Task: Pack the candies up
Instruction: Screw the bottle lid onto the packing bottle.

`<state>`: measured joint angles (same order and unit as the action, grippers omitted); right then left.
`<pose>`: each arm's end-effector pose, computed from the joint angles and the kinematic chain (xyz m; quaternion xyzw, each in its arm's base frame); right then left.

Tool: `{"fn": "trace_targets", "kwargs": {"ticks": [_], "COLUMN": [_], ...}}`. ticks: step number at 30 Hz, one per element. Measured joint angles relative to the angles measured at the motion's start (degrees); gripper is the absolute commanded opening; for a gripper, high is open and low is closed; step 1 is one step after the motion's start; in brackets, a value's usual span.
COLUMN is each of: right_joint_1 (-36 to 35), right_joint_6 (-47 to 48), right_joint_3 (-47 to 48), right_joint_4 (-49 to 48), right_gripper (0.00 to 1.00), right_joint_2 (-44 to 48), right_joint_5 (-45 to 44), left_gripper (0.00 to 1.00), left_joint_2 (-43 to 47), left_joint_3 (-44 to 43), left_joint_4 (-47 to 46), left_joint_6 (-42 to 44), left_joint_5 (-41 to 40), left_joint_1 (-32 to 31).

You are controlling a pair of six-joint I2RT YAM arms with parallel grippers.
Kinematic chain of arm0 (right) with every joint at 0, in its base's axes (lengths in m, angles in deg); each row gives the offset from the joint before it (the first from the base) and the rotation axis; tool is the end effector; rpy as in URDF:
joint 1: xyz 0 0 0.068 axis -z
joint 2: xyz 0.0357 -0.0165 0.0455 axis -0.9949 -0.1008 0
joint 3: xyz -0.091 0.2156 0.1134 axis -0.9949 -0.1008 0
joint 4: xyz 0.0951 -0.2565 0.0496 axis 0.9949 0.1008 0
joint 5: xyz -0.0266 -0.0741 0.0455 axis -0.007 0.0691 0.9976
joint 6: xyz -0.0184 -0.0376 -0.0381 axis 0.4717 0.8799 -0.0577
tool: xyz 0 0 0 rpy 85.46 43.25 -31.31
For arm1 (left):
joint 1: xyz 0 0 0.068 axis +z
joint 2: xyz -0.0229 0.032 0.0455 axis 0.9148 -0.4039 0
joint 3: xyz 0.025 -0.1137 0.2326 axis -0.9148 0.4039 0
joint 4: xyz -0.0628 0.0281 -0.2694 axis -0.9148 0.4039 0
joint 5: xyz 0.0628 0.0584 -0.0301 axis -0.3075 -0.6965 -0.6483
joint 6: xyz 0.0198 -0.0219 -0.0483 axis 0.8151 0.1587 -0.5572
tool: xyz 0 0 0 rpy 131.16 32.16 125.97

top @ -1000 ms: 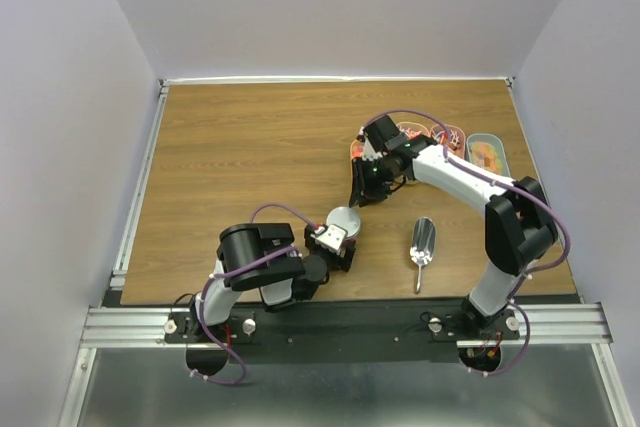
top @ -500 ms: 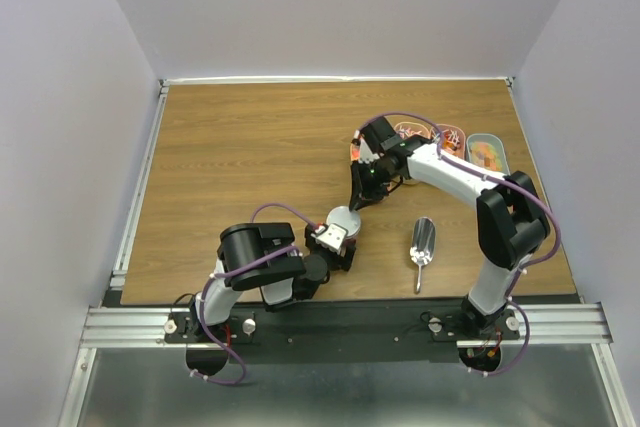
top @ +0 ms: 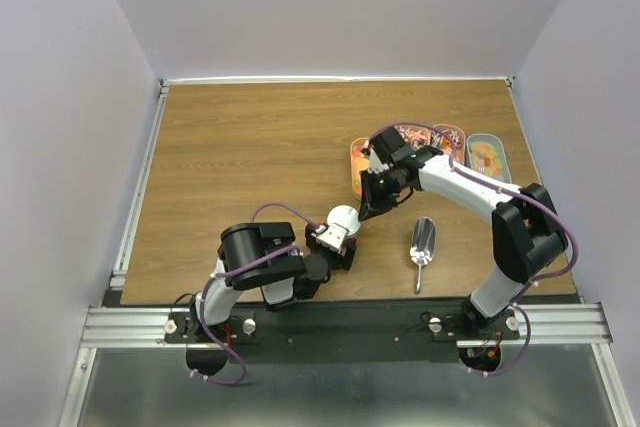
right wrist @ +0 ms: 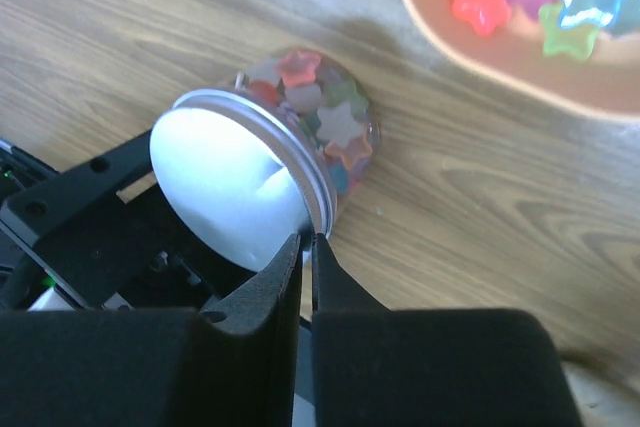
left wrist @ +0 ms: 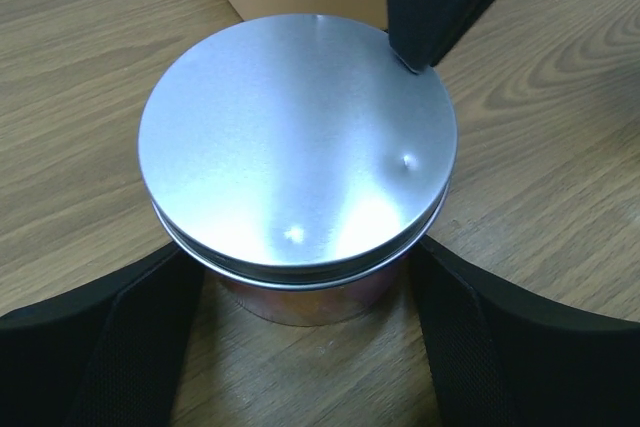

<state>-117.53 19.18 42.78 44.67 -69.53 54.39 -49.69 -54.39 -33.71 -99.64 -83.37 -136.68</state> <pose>0.2845 0.2034 0.1852 -0.1025 0.9602 0.2462 0.0827 0.1114 -0.2376 0.0469 0.1705 0.7381 -0.1859 0.6258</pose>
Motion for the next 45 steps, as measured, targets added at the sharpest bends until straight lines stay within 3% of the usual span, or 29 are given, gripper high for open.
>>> {"fn": "trace_targets", "kwargs": {"ticks": [7,14,16,25,45], "right_joint_1": [-2.0,-2.2,-1.8,-1.1,-0.8], "right_joint_6": [-2.6,-2.5,-2.1,0.6,3.3], "right_joint_3": [-3.5,-1.7,0.7,8.0,6.5], "right_joint_4": [0.3,1.7,2.2,2.1,1.6], "right_gripper": [0.18,0.45,0.48,0.41,0.17], "right_joint_2": [2.8,3.0,2.4,-3.2,-4.7], "right_joint_5": [0.4,-1.8,-2.8,-5.0,-2.9], "left_gripper": [0.86,0.86,0.86,0.86,0.86], "left_joint_2": [-0.1,-0.3,-0.3,-0.3,-0.3], "left_joint_3": [-0.1,-0.1,-0.1,0.0,0.0], "left_joint_4": [0.0,0.0,0.0,0.0,0.0], "left_joint_6": [0.0,0.0,0.0,0.0,0.0], "left_joint_5": [0.0,0.0,0.0,0.0,0.0], "left_joint_1": [0.1,0.3,0.3,0.3,0.3]}}
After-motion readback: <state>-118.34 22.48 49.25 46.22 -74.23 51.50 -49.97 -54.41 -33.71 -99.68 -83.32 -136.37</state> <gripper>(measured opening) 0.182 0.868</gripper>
